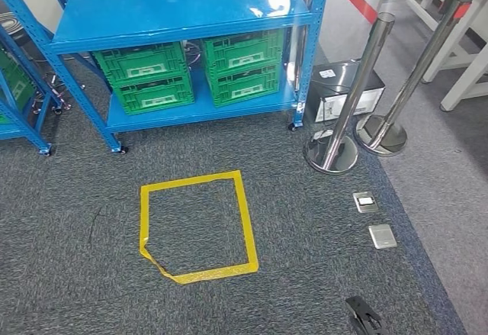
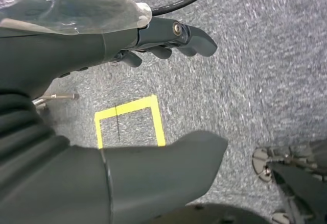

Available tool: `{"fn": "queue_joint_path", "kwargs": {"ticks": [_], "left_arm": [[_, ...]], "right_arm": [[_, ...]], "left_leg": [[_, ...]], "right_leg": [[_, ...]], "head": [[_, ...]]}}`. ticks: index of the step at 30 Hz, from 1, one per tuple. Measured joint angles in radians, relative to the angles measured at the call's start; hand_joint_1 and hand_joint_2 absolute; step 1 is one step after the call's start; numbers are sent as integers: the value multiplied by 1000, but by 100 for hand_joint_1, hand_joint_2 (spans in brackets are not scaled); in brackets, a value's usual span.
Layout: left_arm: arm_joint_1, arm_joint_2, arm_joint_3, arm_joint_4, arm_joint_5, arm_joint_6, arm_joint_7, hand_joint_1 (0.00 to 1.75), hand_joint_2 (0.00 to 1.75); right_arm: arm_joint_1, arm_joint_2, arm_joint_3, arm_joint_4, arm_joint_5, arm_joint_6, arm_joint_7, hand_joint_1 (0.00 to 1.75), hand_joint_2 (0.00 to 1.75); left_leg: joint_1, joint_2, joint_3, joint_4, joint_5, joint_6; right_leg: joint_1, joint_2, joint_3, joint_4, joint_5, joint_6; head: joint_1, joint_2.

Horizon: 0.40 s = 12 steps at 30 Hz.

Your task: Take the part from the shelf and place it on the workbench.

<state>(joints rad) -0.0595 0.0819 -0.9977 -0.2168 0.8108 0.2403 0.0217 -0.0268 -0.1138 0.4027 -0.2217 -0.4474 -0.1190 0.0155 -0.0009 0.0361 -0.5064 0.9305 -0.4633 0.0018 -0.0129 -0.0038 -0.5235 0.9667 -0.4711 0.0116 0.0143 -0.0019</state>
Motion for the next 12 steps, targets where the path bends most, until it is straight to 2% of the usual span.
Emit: {"fn": "queue_joint_path", "kwargs": {"ticks": [12], "left_arm": [[63,-23,248,-36,-266,-77,-9,0,0]], "right_arm": [[54,33,-87,-40,147,38,-4,0,0]], "left_leg": [[0,0,0,0,0,0]], "right_leg": [[0,0,0,0,0,0]], "head": [[0,0]]}}
